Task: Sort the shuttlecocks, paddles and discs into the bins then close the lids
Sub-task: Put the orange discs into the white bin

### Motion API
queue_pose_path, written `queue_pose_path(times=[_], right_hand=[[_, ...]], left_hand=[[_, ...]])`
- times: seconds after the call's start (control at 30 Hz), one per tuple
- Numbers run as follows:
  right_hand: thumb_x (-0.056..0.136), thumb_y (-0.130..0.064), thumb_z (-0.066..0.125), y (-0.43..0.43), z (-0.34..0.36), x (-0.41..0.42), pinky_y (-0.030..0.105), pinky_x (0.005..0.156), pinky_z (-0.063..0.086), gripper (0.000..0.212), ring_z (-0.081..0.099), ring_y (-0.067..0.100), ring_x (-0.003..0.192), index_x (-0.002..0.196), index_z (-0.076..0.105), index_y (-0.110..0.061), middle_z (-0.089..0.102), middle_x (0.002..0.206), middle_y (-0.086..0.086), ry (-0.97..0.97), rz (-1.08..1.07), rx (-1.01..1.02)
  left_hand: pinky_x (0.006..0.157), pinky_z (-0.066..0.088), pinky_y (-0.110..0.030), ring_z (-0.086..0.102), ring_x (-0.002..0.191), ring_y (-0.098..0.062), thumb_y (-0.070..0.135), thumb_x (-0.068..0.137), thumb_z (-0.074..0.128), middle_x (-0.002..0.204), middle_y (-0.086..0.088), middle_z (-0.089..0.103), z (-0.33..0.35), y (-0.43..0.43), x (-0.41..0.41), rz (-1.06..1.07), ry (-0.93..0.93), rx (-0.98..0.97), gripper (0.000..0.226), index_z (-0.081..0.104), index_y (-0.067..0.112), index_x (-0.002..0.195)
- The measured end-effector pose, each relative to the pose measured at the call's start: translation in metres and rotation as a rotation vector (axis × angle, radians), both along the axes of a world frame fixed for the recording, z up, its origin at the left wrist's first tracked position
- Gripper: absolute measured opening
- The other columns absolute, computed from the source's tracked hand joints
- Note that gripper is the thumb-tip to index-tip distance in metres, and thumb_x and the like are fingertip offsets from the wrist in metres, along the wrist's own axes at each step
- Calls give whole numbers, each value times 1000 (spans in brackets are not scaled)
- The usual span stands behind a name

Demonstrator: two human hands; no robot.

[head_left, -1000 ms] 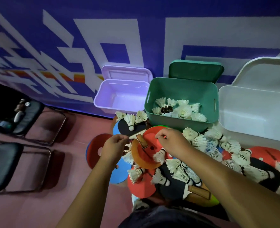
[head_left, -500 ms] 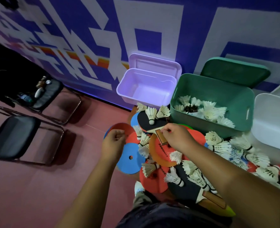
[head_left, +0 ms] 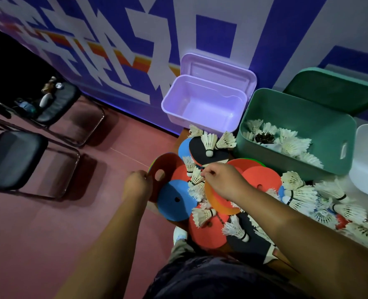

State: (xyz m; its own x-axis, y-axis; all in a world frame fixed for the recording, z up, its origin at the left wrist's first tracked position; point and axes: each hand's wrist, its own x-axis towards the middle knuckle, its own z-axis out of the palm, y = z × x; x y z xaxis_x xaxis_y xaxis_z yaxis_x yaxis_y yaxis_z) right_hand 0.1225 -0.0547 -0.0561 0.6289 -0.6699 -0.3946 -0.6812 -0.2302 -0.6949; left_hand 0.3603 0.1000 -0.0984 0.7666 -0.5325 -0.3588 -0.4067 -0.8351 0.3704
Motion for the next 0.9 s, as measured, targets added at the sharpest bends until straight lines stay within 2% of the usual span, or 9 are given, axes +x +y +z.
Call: queue_pose_path(times=[0.13, 0.23, 0.37, 0.47, 0.53, 0.63, 0.77, 0.83, 0.9], right_hand=[[102, -20, 56, 6, 1, 6, 18, 74, 48, 23, 65, 0, 93, 102, 79, -22, 74, 102, -16, -20, 10, 32], [102, -19, 57, 10, 3, 6, 8, 72, 45, 22, 64, -6, 90, 102, 79, -21, 71, 96, -19, -37, 22, 32], [103, -20, 57, 10, 5, 5, 15, 73, 48, 22, 60, -12, 83, 104, 79, -22, 71, 98, -18, -38, 29, 21], [105, -26, 58, 3, 12, -1, 16, 63, 44, 18, 62, -9, 71, 108, 75, -25, 70, 96, -14, -73, -49, 49], [105, -37, 61, -3, 20, -6, 25, 68, 48, 16, 71, 3, 79, 112, 72, -28, 71, 101, -12, -145, -141, 82], [100, -54, 63, -11, 38, -17, 32, 71, 59, 33, 75, 7, 76, 123, 67, -30, 72, 105, -13, -242, -254, 141], [105, -52, 57, -20, 57, -45, 17, 62, 51, 28, 69, -3, 71, 100, 69, -28, 74, 89, -9, -305, -372, 96], [107, -46, 56, -25, 56, -66, 25, 71, 56, 27, 74, 7, 87, 99, 74, -28, 79, 94, -5, -329, -460, 84], [107, -42, 56, -28, 55, -89, 32, 76, 59, 22, 76, 11, 90, 102, 76, -35, 80, 96, -8, -344, -525, 77]], left_hand=[[70, 36, -36, 62, 89, -43, 24, 101, 57, 89, -15, 56, -5, 4, 7, -48, -54, -3, 27, 74, 6, 92], [68, 37, -37, 61, 87, -43, 26, 103, 54, 91, -13, 52, 7, 5, 5, 35, -102, -102, 28, 70, 7, 91], [68, 28, -35, 52, 82, -36, 25, 105, 54, 96, -17, 57, 37, 6, -1, 110, -195, -243, 29, 66, 4, 88], [65, 21, -34, 47, 75, -29, 22, 104, 57, 82, -13, 52, 62, 4, -5, 113, -201, -422, 33, 55, 11, 74], [64, 31, -39, 54, 71, -31, 31, 104, 57, 76, -8, 53, 71, 0, -9, 86, -134, -515, 40, 48, 15, 69], [66, 58, -50, 67, 69, -29, 51, 98, 55, 78, -9, 64, 82, -15, -25, 95, 103, -619, 42, 63, 17, 74], [74, 60, -57, 70, 74, -30, 54, 95, 59, 79, -10, 71, 87, -39, -63, 28, 324, -667, 41, 73, 17, 83], [75, 61, -60, 70, 71, -29, 50, 95, 62, 78, -12, 74, 83, -50, -83, 19, 481, -669, 39, 76, 16, 85], [75, 61, -60, 73, 70, -36, 49, 98, 62, 78, -14, 75, 77, -59, -100, -21, 573, -627, 39, 77, 15, 86]])
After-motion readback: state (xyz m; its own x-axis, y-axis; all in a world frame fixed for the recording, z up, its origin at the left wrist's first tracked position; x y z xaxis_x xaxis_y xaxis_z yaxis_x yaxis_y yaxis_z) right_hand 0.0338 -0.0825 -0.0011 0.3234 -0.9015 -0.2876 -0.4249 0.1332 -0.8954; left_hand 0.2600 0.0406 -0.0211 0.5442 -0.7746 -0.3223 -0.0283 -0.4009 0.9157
